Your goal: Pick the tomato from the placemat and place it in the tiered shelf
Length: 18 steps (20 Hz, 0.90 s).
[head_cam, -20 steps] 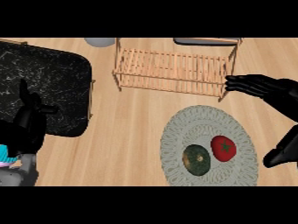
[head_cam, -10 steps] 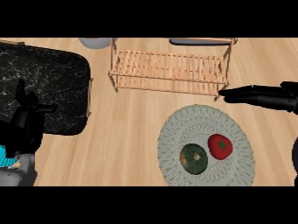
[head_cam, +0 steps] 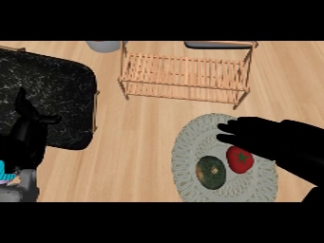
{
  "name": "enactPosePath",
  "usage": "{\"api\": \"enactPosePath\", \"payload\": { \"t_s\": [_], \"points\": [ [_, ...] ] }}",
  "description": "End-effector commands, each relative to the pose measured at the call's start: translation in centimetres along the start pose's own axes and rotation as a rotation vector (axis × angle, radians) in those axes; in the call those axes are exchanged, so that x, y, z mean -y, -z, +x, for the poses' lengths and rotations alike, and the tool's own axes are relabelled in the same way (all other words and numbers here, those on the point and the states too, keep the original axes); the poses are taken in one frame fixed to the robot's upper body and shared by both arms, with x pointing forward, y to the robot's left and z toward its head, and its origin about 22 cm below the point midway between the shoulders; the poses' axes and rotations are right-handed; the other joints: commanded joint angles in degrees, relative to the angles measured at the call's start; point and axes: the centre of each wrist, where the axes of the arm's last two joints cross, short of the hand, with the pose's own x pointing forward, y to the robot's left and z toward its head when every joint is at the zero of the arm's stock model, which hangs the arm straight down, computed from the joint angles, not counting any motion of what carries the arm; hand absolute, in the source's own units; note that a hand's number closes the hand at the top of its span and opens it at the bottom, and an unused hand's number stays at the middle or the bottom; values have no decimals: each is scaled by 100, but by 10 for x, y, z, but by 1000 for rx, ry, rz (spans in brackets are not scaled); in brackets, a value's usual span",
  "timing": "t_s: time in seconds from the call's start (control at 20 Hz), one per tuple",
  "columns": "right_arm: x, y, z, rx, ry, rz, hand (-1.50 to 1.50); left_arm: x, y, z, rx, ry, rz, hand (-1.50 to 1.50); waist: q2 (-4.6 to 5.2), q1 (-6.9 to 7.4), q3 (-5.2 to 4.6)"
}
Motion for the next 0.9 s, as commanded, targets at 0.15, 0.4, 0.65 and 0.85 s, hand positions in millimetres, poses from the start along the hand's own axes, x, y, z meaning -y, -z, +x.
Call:
{"api": "enactPosePath", "payload": {
  "t_s": [0.15,0.4,0.65,0.85],
  "points": [
    [-34,25,12,-142,-208,-4,-150,-11,7,5,14,-2,2,0,23,41,3],
    [-42,35,-9,-274,-261,39,-150,7,-12,8,10,-3,-16,0,16,60,5],
    [-67,25,-28,-229,-213,15,-150,4,-5,5,6,1,13,0,13,2,5],
    [-85,56,-40,-210,-218,26,-150,14,4,5,20,7,15,0,25,29,5]
  ]
}}
